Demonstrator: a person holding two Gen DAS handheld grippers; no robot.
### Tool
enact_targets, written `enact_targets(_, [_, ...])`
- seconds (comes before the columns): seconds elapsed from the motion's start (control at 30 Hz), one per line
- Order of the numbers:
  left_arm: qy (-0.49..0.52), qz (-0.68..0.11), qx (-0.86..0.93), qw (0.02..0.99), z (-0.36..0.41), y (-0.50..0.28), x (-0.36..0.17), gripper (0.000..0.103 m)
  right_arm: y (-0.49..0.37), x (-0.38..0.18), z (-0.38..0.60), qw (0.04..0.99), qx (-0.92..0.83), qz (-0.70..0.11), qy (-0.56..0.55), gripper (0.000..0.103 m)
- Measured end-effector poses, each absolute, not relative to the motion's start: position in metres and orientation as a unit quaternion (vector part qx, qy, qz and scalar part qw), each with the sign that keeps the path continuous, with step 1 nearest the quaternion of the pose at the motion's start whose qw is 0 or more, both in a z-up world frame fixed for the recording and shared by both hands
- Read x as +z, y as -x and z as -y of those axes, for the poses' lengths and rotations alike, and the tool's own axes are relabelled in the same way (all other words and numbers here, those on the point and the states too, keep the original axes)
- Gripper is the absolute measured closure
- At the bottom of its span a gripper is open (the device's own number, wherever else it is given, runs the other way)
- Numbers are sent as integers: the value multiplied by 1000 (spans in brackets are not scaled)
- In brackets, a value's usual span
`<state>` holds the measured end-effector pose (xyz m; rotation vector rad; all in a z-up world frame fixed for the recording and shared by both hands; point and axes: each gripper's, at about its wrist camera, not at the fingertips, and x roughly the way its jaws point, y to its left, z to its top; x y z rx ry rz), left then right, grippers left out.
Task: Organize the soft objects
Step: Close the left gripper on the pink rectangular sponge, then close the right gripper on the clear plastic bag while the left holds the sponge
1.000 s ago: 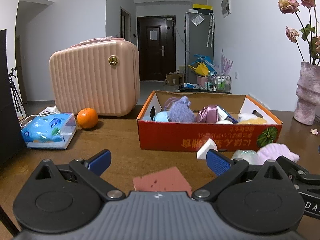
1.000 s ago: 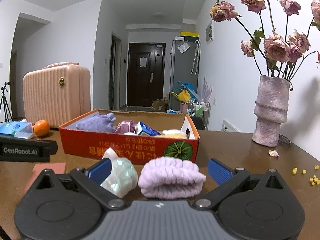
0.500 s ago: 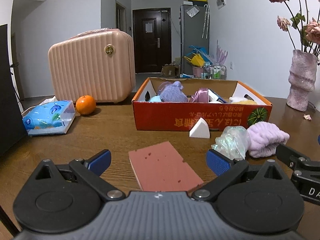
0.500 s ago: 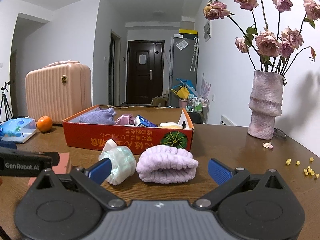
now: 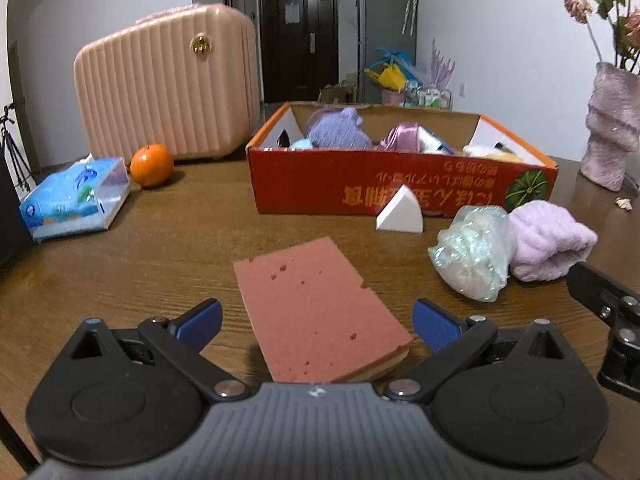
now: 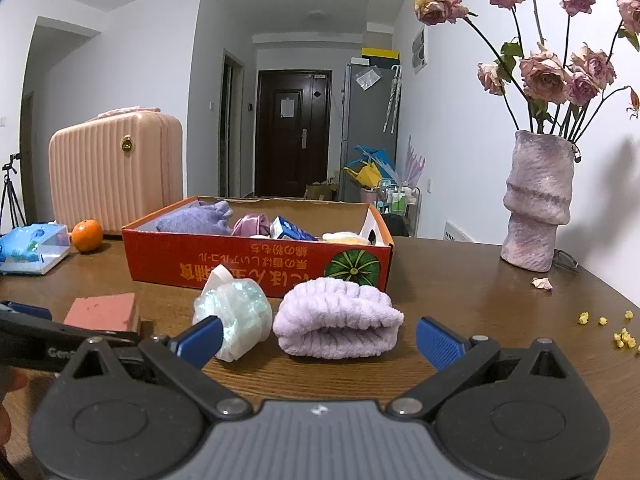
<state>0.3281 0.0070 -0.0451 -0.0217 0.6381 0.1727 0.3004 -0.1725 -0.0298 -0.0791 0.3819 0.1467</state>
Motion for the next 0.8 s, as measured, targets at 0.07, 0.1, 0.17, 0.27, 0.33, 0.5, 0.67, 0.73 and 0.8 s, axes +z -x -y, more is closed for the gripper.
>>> enact_targets(0.07, [10,-324,88,942,-8,-332,-48,0,-300,-30,172,978,74,-190,40,0])
enact_targets(0.1, [11,-327,89,941,-9,-335,-49,0,-301,-31,171,978,74,-190,41,0])
enact_targets(0.17, [16,-333,92,938,-12,-337,-50,0,-302,-31,170,978,75,-191,42,0])
enact_targets(0.27, [25,-337,93,937,-16,-339,-51,0,-302,-31,170,978,75,-192,43,0])
enact_targets(0.33, [29,-339,92,936,-17,-340,-50,7,-303,-31,170,978,75,-192,42,0])
enact_targets(0.5, [29,-344,86,935,-17,-341,-52,22,-304,-32,167,977,77,-192,45,0])
enact_targets(0.67, [24,-331,82,940,-16,-338,-48,23,-306,-33,163,977,79,-192,45,0])
enact_targets(0.73, [20,-324,82,942,-16,-337,-46,23,-307,-33,160,977,79,-191,46,0])
enact_targets(0.8, [14,-317,85,945,-16,-337,-44,23,-308,-33,157,977,80,-191,48,0])
